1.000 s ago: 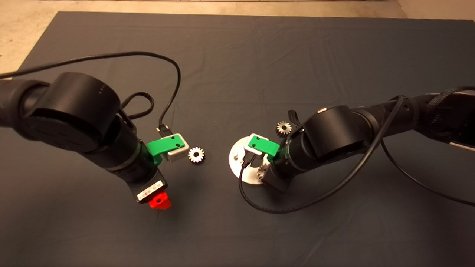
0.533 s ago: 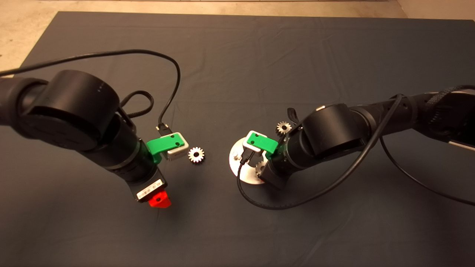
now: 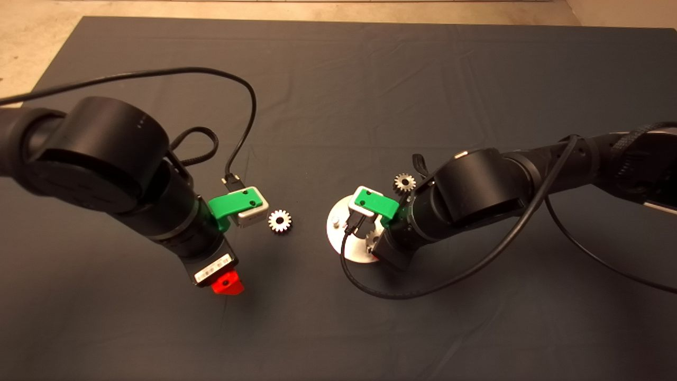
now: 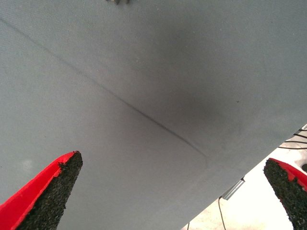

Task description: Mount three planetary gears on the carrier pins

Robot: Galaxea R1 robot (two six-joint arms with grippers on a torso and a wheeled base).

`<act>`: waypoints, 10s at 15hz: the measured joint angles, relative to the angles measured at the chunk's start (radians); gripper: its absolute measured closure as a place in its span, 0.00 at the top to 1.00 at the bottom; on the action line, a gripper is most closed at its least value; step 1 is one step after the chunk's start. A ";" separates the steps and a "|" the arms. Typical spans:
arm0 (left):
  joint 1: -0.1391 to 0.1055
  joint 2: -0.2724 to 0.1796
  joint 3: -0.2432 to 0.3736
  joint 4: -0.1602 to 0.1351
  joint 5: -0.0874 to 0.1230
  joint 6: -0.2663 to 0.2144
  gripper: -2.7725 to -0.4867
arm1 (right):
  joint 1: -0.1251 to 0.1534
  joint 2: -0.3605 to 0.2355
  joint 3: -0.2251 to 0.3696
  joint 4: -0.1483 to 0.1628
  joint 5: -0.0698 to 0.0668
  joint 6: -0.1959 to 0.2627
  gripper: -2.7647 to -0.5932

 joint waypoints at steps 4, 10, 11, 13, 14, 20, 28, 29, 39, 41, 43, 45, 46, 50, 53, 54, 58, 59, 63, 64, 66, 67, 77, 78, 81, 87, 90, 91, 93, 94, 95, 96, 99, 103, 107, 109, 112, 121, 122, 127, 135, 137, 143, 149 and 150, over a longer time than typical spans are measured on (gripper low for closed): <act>-0.010 -0.002 0.000 -0.002 0.000 0.000 1.00 | 0.000 -0.006 0.004 0.000 0.001 0.000 0.21; -0.019 -0.002 0.000 -0.002 0.001 -0.002 1.00 | 0.001 -0.009 0.011 0.000 -0.005 0.000 0.21; -0.020 -0.002 0.000 -0.002 0.000 -0.003 1.00 | 0.003 -0.009 0.014 0.000 -0.007 0.000 0.21; -0.020 -0.002 0.000 -0.002 0.000 -0.003 1.00 | 0.003 -0.011 0.018 0.000 -0.009 0.000 0.21; -0.020 -0.002 0.000 -0.002 0.000 -0.003 1.00 | 0.003 -0.012 0.020 0.000 -0.010 0.000 0.21; -0.028 -0.002 0.000 -0.002 0.000 -0.003 1.00 | 0.008 -0.015 0.030 0.000 -0.024 0.000 0.21; -0.034 -0.002 0.000 -0.002 0.000 -0.004 1.00 | 0.008 -0.020 0.045 0.000 -0.024 0.000 0.20; -0.033 -0.002 0.000 -0.002 0.000 -0.007 1.00 | 0.008 -0.021 0.047 0.000 -0.023 0.000 0.20; -0.039 -0.002 0.000 -0.002 0.000 -0.011 1.00 | 0.008 -0.025 0.048 0.000 -0.024 0.000 0.20; -0.044 -0.002 0.000 -0.002 0.000 -0.011 1.00 | 0.008 -0.025 0.048 0.000 -0.024 0.000 0.20; -0.044 -0.002 0.000 -0.003 0.000 -0.011 1.00 | 0.008 -0.025 0.048 0.000 -0.024 0.000 0.19; -0.044 -0.002 0.000 -0.003 0.000 -0.011 1.00 | 0.008 -0.026 0.052 0.000 -0.024 0.000 0.19; -0.044 -0.002 0.000 -0.003 0.000 -0.011 1.00 | 0.008 -0.025 0.055 0.000 -0.024 0.000 0.19; -0.044 -0.005 0.000 -0.002 0.000 -0.013 1.00 | 0.008 -0.026 0.064 0.000 -0.024 0.000 0.19; -0.044 -0.005 0.000 -0.003 0.000 -0.015 1.00 | 0.008 -0.027 0.071 0.000 -0.024 0.000 0.19; -0.044 -0.005 0.000 -0.003 0.000 -0.015 1.00 | 0.008 -0.032 0.077 0.000 -0.024 0.000 0.19; -0.045 -0.005 0.000 -0.002 0.000 -0.019 1.00 | 0.008 -0.053 0.090 0.000 -0.024 0.000 0.19; -0.045 -0.005 0.000 -0.003 0.000 -0.019 1.00 | 0.007 -0.056 0.092 0.000 -0.024 0.000 0.19; -0.051 -0.005 0.000 -0.002 0.000 -0.021 1.00 | 0.007 -0.059 0.097 0.000 -0.024 0.000 0.19; -0.053 -0.005 0.000 -0.002 0.000 -0.021 1.00 | 0.007 -0.059 0.097 0.000 -0.025 0.000 0.19; -0.053 -0.005 0.000 -0.002 0.000 -0.022 1.00 | 0.007 -0.059 0.097 0.000 -0.024 0.000 0.19; -0.053 -0.007 0.000 -0.003 0.000 -0.022 1.00 | 0.005 -0.058 0.097 0.000 -0.024 0.000 0.19; -0.058 -0.008 0.000 -0.003 0.000 -0.023 1.00 | 0.005 -0.055 0.085 0.000 -0.024 0.000 0.19; -0.058 -0.008 0.000 -0.003 0.000 -0.026 1.00 | 0.005 -0.054 0.080 0.000 -0.024 0.000 0.19; -0.058 -0.008 0.000 -0.003 0.000 -0.026 1.00 | 0.005 -0.049 0.063 0.000 -0.025 0.000 0.19; -0.058 -0.008 0.006 -0.005 0.000 -0.027 1.00 | 0.005 -0.038 0.051 0.000 -0.027 0.000 0.19; -0.058 -0.008 0.006 -0.006 0.000 -0.027 1.00 | 0.005 -0.030 0.047 0.000 -0.030 0.000 0.19; -0.058 -0.008 0.006 -0.006 0.000 -0.027 1.00 | 0.005 -0.027 0.046 0.000 -0.031 0.000 0.19; -0.058 -0.009 0.006 -0.006 0.000 -0.027 1.00 | 0.006 -0.025 0.042 0.000 -0.031 0.000 0.20; -0.058 -0.009 0.006 -0.006 0.000 -0.027 1.00 | 0.007 -0.024 0.039 0.000 -0.028 0.000 0.20; -0.058 -0.010 0.006 -0.006 0.000 -0.027 1.00 | 0.012 -0.024 0.033 -0.001 -0.026 0.000 0.19; -0.058 -0.010 0.006 -0.006 0.000 -0.027 1.00 | 0.018 -0.025 0.028 -0.001 -0.027 0.000 0.19; -0.058 -0.010 0.006 -0.006 0.000 -0.027 1.00 | 0.039 -0.025 0.025 -0.001 -0.027 0.000 0.19; -0.058 -0.010 0.006 -0.006 0.000 -0.027 1.00 | 0.050 -0.025 0.024 -0.001 -0.027 0.000 0.19; -0.058 -0.010 0.006 -0.006 0.000 -0.027 1.00 | 0.051 -0.025 0.024 0.000 -0.027 0.001 0.19; -0.058 -0.010 0.006 -0.006 0.000 -0.027 1.00 | 0.050 -0.025 0.024 0.000 -0.026 0.001 0.19; -0.058 -0.010 0.006 -0.006 0.000 -0.027 1.00 | 0.049 -0.024 0.024 -0.001 -0.027 0.002 0.19; -0.058 -0.010 0.007 -0.006 0.000 -0.027 1.00 | 0.028 -0.006 0.033 0.000 -0.025 0.005 0.19; -0.058 -0.010 0.007 -0.006 0.000 -0.027 1.00 | 0.027 -0.005 0.036 0.000 -0.024 0.006 0.19; -0.059 -0.010 0.007 -0.006 0.000 -0.028 1.00 | 0.020 -0.005 0.048 0.000 -0.024 0.009 0.19; -0.064 -0.011 0.007 -0.013 0.000 -0.027 1.00 | -0.002 -0.005 0.059 0.000 -0.024 0.009 0.19; -0.064 -0.014 0.007 -0.014 0.000 -0.027 1.00 | -0.006 -0.005 0.059 0.000 -0.024 0.009 0.19; -0.069 -0.016 0.007 -0.014 0.000 -0.027 1.00 | -0.006 0.001 0.056 -0.001 -0.024 0.008 0.19; -0.069 -0.017 0.007 -0.014 0.000 -0.028 1.00 | -0.006 0.001 0.038 -0.001 -0.021 0.007 0.20; -0.069 -0.019 0.008 -0.014 0.000 -0.027 1.00 | -0.005 0.000 0.034 -0.001 -0.019 0.005 0.19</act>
